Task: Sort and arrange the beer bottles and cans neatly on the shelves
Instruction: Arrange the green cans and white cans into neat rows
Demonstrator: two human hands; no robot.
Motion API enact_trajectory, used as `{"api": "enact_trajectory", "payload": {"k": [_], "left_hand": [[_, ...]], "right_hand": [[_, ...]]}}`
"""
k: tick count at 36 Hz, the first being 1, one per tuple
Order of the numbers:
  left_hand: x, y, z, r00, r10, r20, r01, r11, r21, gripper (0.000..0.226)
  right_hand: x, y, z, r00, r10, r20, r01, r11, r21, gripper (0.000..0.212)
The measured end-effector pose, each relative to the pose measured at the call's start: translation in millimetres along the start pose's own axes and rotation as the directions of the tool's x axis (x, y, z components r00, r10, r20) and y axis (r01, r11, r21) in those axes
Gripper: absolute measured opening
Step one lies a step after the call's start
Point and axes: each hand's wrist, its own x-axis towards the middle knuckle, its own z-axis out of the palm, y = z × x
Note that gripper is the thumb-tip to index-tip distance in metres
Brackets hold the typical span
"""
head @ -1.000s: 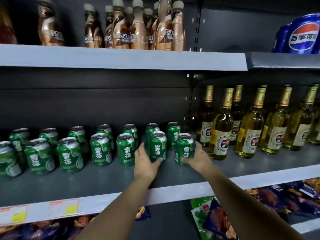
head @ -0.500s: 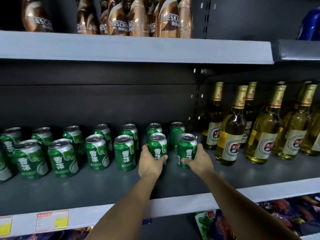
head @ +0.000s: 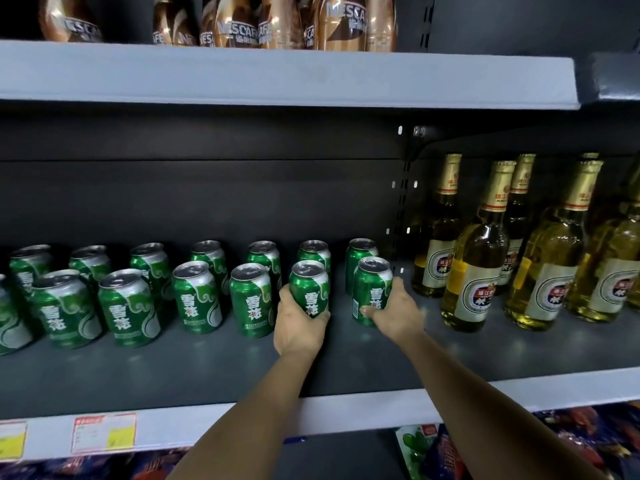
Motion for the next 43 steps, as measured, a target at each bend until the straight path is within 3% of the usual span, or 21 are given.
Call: {"api": "enact_trajectory", "payload": {"k": [12,18,22,25,28,34,39,43], "left_hand": [[-4,8,6,0.999,-0.008,-0.039,0.01,0.998,0.064,0.078],[-4,8,4,1.0,0.006,-0.009,-0.006,0.999,0.054,0.078],[-8,7,1,0.999,0.026,0.04,-0.028,0.999,0.04,0.079],[-18,8,-5,0.999,0.028,0.025,-0.03,0.998,0.059,0.076],[-32,7,-14,1.0,0.019,-0.003,-0.019,0.994,0.103,0.06],[-46,-4,-48,0.991,0.05,-0.122,-0.032,0.988,0.148,0.034],[-40,-20,-87,0.959,0.064,-0.277,-0.03,0.991,0.127,0.032],[-27,-36,-116,0.921,0.051,-0.387,-0.01,0.994,0.106,0.034]], "right_hand": [[2,4,-2,0.998,-0.034,0.046,0.032,0.998,0.045,0.046],[-10,14,4,0.998,-0.035,0.048,0.034,0.999,0.011,0.074],[-25,14,2,0.986,-0.129,-0.11,0.112,0.983,-0.147,0.069],[-31,5,-6,0.912,-0.266,-0.311,0.188,0.947,-0.26,0.06],[-35,-7,-9,0.855,-0.344,-0.387,0.253,0.93,-0.267,0.054],[-51,-35,3,0.799,-0.472,-0.371,0.423,0.881,-0.21,0.053],[-61,-62,17,0.761,-0.558,-0.33,0.517,0.83,-0.209,0.046],[-61,-90,25,0.737,-0.644,-0.202,0.577,0.757,-0.309,0.041]]}}
